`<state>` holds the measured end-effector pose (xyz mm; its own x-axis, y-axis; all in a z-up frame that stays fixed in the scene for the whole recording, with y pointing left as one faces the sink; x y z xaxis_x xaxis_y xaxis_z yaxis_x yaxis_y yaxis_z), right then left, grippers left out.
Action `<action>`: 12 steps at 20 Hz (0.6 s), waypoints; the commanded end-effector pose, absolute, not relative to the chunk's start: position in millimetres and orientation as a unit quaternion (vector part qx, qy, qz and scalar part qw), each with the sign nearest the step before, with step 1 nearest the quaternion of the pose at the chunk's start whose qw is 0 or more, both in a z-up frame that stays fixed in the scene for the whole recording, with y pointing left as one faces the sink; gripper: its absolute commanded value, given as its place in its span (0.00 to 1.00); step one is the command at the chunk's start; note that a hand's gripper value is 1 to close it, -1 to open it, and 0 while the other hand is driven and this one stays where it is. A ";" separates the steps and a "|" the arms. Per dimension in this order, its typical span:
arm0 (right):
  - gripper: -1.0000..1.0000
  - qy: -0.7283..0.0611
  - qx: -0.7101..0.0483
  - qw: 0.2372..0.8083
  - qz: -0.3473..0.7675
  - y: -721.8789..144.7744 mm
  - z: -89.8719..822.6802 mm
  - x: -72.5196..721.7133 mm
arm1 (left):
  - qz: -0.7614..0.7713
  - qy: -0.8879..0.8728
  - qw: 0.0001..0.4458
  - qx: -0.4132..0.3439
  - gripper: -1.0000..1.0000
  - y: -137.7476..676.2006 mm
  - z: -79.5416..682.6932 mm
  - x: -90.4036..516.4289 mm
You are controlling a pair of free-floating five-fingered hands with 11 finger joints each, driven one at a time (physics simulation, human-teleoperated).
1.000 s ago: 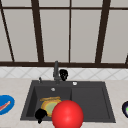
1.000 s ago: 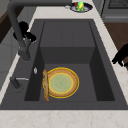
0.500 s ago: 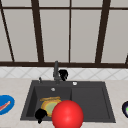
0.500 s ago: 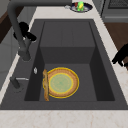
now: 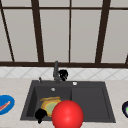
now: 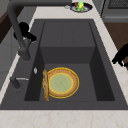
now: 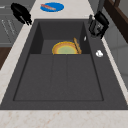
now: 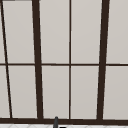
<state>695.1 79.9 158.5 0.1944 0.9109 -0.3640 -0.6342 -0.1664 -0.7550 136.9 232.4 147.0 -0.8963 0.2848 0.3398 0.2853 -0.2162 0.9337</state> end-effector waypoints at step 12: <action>1.00 -0.157 -0.434 0.621 0.634 82.7 157.9 695.0 | -0.746 -0.626 0.000 -0.228 0.50 232.4 147.0 136.9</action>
